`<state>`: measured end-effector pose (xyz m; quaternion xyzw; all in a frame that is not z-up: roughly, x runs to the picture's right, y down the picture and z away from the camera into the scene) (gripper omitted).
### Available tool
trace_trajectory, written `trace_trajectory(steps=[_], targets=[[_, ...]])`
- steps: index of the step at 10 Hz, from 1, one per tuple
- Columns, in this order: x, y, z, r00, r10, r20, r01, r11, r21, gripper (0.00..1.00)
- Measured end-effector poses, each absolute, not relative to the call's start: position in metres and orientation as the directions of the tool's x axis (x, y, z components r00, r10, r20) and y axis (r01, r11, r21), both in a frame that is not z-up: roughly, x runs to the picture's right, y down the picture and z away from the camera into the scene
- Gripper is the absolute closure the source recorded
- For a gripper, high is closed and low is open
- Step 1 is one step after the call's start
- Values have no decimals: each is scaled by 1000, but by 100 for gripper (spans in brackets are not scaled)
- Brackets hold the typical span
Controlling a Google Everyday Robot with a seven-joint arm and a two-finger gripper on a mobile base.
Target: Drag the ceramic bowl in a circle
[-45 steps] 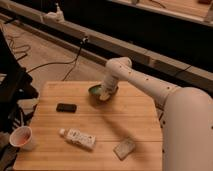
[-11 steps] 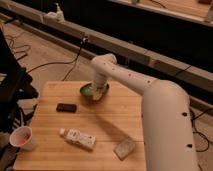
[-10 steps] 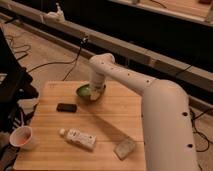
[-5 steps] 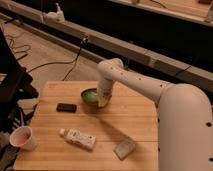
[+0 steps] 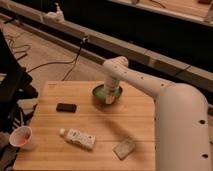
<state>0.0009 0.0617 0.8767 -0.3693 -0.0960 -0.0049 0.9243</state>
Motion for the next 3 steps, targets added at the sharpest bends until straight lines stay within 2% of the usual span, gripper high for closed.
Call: trace_trajectory(steps=[3], targets=[[-49,40,874,960,64,274,135,748,-650,100]])
